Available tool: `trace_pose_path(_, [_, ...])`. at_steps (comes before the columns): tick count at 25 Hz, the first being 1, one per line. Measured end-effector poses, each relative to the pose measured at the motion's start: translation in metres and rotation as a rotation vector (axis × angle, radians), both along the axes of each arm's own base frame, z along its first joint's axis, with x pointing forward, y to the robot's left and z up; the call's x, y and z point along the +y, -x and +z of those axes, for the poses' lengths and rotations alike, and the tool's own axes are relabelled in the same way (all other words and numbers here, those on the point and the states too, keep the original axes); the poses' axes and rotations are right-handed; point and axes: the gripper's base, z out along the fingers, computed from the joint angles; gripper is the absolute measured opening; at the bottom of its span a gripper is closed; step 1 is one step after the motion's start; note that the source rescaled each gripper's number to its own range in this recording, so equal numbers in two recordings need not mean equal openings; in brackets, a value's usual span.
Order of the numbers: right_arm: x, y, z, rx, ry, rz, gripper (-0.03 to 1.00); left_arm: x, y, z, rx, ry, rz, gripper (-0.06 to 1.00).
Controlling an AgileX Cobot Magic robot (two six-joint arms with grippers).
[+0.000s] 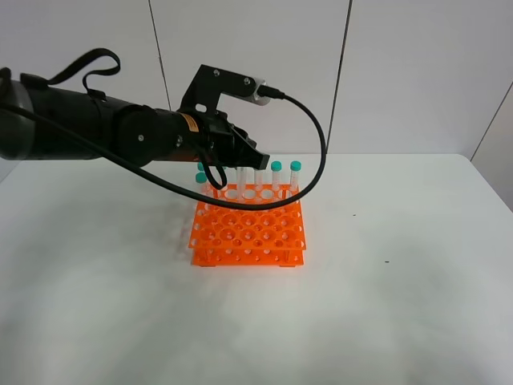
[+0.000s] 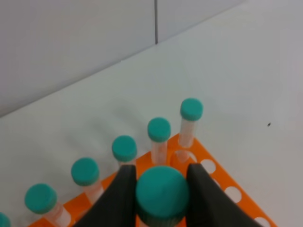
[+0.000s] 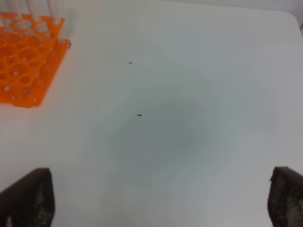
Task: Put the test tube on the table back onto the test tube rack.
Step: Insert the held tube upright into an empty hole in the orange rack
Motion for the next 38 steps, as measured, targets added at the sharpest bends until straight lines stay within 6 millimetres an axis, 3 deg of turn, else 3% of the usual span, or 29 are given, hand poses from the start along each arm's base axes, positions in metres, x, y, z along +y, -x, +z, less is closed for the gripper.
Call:
trace_pose_path(6, [0.0,0.0,0.0,0.0,0.0,0.0,1.0,0.012,-0.013,-0.01,-0.042,0.027,0.044,0.0])
trace_pose_path(11, [0.0,0.0,0.0,0.0,0.0,0.0,1.0,0.021,-0.011,-0.021,-0.025,0.043,0.077,0.0])
trace_pose_path(20, [0.0,0.0,0.0,0.0,0.0,0.0,1.0,0.033,-0.018,-0.02,-0.043,0.064,0.118,0.0])
trace_pose_path(38, [0.0,0.0,0.0,0.0,0.0,0.0,1.0,0.031,-0.024,-0.043,-0.026,0.054,0.124,0.0])
